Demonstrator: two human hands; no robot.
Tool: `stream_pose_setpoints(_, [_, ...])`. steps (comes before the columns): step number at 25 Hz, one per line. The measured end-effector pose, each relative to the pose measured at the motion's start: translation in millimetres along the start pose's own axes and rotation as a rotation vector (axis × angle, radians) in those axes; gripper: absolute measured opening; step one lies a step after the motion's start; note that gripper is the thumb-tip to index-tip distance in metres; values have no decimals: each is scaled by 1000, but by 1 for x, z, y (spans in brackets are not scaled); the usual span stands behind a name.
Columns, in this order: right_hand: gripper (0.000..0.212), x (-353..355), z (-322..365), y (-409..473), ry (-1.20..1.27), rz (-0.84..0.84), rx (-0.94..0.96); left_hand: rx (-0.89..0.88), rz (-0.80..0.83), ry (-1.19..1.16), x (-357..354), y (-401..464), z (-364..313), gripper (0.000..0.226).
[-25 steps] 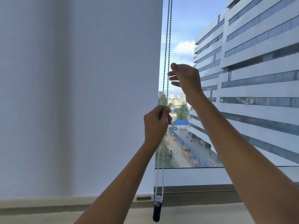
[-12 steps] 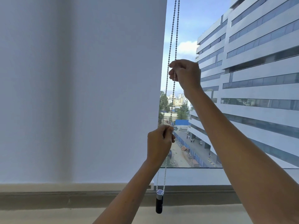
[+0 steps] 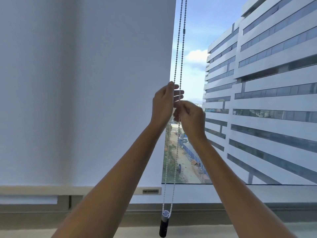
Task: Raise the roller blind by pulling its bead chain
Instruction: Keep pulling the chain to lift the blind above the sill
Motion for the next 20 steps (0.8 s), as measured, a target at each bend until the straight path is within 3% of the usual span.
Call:
stream_pose_setpoints(4, [16,-5,-23,-38,22,47,-45,-6,82,-42,-21,26,-28,34])
stream_pose_setpoints(10, [16,1,-52,-92,9,99,-97,29,59,-116,-25,40,-35,22])
stream_pose_setpoints(17, [14,13,-53,-99,0,163,-51,-49,39,-77,-19,29,-31,21])
stream_pose_setpoints(20, [32,24,-41,-75,7,151,-17,-91,29,-57,-16,24,-38,22])
Point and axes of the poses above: each hand's wrist, its own y-axis towards the middle knuckle, its own x-axis out of the back of the hand, z = x × y, the point moved 9 cm from there along y, towards the middle knuckle, and after that the axes turned 14 degrees about -z, right-handed, at the moved point
